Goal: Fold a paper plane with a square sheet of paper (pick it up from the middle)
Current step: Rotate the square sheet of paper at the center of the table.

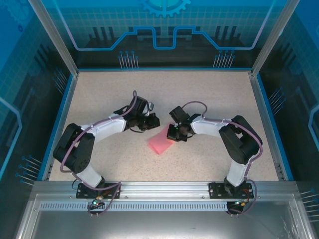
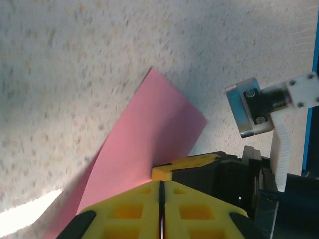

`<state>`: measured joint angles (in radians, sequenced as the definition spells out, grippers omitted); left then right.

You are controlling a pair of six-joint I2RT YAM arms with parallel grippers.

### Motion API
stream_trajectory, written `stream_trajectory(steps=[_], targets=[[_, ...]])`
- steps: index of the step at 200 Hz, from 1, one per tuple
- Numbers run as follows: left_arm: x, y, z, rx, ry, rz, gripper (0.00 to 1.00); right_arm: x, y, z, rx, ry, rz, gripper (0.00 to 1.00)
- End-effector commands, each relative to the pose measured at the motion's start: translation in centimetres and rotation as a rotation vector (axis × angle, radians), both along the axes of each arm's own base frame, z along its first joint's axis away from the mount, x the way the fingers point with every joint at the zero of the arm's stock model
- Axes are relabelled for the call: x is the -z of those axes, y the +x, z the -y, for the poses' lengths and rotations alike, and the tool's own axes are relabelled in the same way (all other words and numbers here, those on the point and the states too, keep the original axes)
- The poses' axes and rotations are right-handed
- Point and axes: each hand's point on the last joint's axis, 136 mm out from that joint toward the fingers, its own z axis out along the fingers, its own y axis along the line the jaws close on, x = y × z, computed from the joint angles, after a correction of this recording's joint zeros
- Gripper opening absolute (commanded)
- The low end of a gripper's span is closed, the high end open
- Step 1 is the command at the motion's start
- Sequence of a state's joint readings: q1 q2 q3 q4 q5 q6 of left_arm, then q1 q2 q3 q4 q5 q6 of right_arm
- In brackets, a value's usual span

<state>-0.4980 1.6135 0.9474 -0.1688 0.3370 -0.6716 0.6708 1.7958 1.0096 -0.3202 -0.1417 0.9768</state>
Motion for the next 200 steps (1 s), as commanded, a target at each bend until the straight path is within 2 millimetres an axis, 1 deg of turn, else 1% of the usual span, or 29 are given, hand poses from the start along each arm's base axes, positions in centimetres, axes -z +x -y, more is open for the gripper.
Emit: stream_trajectory(steps=[1, 22, 54, 73, 83, 88, 92, 98, 117, 134, 154, 178, 200], targets=[[1.0, -2.0, -0.2, -0.063, -0.012, -0.07, 0.1, -2.2, 0.6, -1.5, 0.002, 0.069, 0.033, 0.0], [1.3, -3.6, 0.0, -0.067, -0.024, -0.097, 0.09, -2.8, 1.0, -2.2, -0.079, 0.108, 0.08, 0.01], [1.4, -5.6, 1.4, -0.053, -0.032, -0.125, 0.07, -2.7, 0.3, -2.3, -0.194, 0.159, 0.111, 0.02], [1.6, -6.7, 2.6, -0.046, -0.024, -0.135, 0.06, -2.8, 0.2, -1.7, -0.235, 0.18, 0.144, 0.02], [1.9, -7.2, 2.9, -0.054, -0.006, -0.149, 0.05, -2.8, 0.1, -0.9, -0.237, 0.198, 0.159, 0.01], [2.1, -7.5, 3.1, -0.06, 0.002, -0.158, 0.04, -3.0, 0.3, -0.7, -0.237, 0.213, 0.172, 0.01], [2.3, -7.7, 3.2, -0.063, 0.008, -0.164, 0.03, -2.6, -0.1, -0.2, -0.237, 0.219, 0.169, 0.01], [2.6, -7.9, 3.5, -0.067, 0.014, -0.174, 0.03, -2.7, -0.3, 0.1, -0.24, 0.237, 0.178, 0.01], [3.5, -8.7, 4.9, -0.066, 0.016, -0.198, 0.0, -3.0, -0.9, 0.6, -0.269, 0.289, 0.202, 0.0], [4.0, -8.7, 5.9, -0.077, 0.022, -0.2, 0.0, -2.8, -1.2, 0.7, -0.277, 0.312, 0.208, 0.0], [4.5, -8.4, 6.2, -0.111, 0.044, -0.191, 0.0, -1.9, -1.4, 1.0, -0.268, 0.313, 0.194, 0.0], [4.9, -8.0, 5.5, -0.169, 0.076, -0.18, 0.0, -1.3, -1.3, 0.7, -0.269, 0.324, 0.185, 0.0], [5.3, -8.1, 5.0, -0.191, 0.095, -0.18, 0.0, -0.7, -1.1, 0.5, -0.276, 0.329, 0.176, 0.0]])
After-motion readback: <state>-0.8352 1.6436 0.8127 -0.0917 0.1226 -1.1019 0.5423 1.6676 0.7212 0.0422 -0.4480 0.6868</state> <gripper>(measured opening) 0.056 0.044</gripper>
